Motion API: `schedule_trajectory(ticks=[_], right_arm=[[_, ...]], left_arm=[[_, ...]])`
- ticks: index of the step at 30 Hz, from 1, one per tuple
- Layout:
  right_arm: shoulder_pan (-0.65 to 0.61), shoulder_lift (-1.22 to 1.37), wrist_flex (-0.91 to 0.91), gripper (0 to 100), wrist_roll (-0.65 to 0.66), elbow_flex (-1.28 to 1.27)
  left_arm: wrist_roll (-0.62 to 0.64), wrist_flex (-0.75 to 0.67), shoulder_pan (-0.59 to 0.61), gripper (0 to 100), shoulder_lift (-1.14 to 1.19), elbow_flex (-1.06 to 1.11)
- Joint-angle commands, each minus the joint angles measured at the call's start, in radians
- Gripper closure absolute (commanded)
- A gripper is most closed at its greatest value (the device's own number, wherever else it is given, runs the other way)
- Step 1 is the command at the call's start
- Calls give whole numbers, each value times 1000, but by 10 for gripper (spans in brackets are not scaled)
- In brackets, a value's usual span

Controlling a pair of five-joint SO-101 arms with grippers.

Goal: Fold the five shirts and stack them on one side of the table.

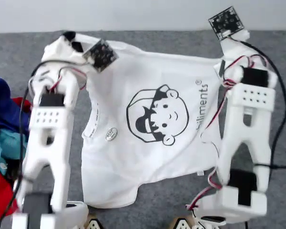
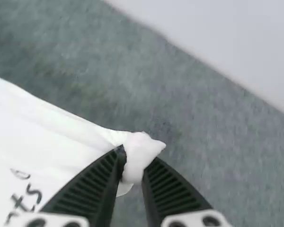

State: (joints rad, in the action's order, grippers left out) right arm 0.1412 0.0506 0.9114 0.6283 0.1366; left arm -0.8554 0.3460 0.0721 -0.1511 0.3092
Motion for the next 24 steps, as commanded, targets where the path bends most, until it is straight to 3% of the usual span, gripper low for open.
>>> schedule_trajectory(ticks=[1, 6, 12, 19, 24], right_arm=[[-4, 71, -188, 988, -6, 9], [-18, 182, -392, 988, 0, 11], [-50, 294, -538, 988, 3, 11], [-82, 394, -605, 988, 3, 72], [-85, 476, -604, 988, 3, 201]], left_arm=[[-9, -37, 8, 987, 144, -231], [-184, -34, 6, 987, 313, -427], [-434, -34, 2, 987, 371, -478], [-480, 80, 12, 987, 344, -542], [-479, 249, -14, 987, 279, -544]])
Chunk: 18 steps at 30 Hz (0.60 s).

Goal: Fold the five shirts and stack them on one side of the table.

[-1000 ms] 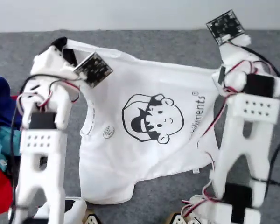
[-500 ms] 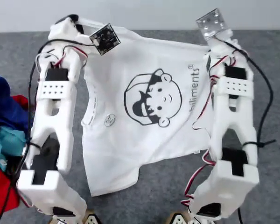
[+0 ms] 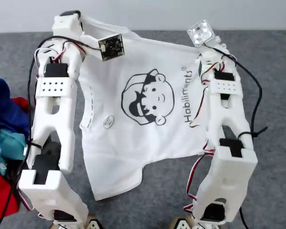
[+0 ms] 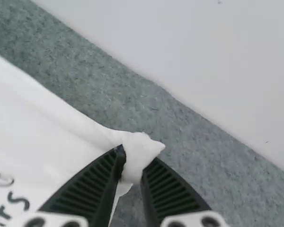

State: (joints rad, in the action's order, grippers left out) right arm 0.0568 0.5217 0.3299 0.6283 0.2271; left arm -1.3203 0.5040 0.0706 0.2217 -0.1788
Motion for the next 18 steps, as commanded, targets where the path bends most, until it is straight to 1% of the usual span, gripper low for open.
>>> schedule_trajectory(ticks=[1, 3, 6, 13, 18], right_arm=[[-1, 16, -21, 988, 3, 127], [2, 27, 18, 988, 3, 152], [7, 27, 159, 988, 3, 190], [47, 27, 591, 988, 3, 304], [62, 27, 929, 988, 3, 397]], left_arm=[[-14, 132, -18, 987, -101, -54], [20, 219, -29, 987, -121, -54], [94, 361, -58, 987, -143, -54], [187, 776, -103, 987, -189, -54], [247, 1002, -120, 987, -226, -54]])
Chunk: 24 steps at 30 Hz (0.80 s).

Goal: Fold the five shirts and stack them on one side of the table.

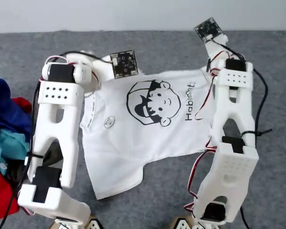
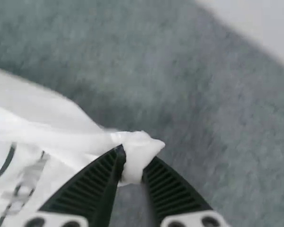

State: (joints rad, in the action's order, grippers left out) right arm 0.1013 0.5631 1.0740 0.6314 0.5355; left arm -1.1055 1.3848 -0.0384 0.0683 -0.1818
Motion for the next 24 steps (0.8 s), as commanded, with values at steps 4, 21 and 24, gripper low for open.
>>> schedule_trajectory(ticks=[4, 21, 24], right_arm=[[18, -15, 414, 988, 0, 155], [82, -107, 722, 988, 38, 87], [85, -170, 719, 988, 63, -37]], left_arm=[[52, 285, -31, 987, -106, -51], [206, 370, -233, 987, -565, 578], [232, 368, -253, 987, -635, 687]])
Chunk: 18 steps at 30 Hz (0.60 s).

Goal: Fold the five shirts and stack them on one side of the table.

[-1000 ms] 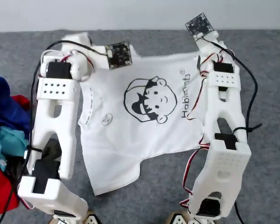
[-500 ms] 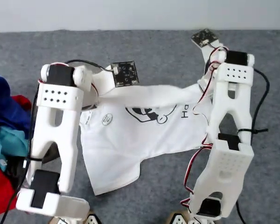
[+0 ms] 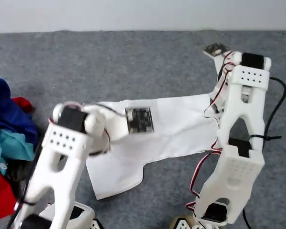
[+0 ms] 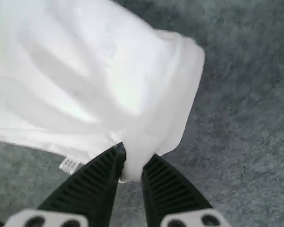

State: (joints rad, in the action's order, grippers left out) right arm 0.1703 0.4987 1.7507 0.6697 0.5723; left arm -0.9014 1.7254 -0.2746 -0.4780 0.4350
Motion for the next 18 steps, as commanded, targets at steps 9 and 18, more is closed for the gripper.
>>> schedule_trajectory(ticks=[9, 18], right_arm=[[16, -130, 25, 988, 26, -209], [24, -128, 12, 988, 80, -212]], left_arm=[[37, 28, -23, 987, -163, 246], [31, 26, -23, 987, -169, 363]])
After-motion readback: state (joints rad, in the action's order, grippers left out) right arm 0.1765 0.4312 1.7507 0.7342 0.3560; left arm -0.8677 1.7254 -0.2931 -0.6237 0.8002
